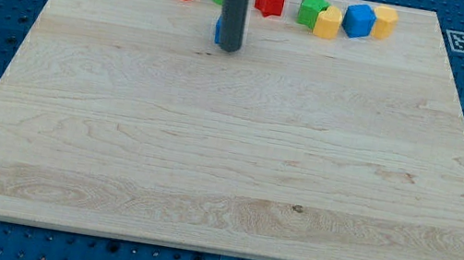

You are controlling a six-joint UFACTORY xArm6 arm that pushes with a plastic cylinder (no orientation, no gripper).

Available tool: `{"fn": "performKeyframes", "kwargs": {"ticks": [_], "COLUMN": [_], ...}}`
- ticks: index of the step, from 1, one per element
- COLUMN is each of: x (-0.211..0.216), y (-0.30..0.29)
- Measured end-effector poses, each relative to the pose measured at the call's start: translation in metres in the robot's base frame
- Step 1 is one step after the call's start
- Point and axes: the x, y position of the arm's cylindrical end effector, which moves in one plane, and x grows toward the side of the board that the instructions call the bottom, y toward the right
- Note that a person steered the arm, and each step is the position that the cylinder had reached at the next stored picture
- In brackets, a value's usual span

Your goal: Move the blue triangle to the bottom left side of the green circle

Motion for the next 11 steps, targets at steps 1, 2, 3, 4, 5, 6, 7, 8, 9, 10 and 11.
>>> {"fn": "performKeyframes", "kwargs": {"ticks": [1, 2, 3, 4, 5, 6, 7, 8, 9, 10, 11], "x": [-0.003, 0.011, 0.011, 0.002, -0.014, -0.030, -0.036, -0.037, -0.036, -0.043, -0.061], "y": [-0.004, 0.012, 0.034, 0.031, 0.012, -0.010, -0.026, -0.031, -0.010, 0.012, 0.012]}}
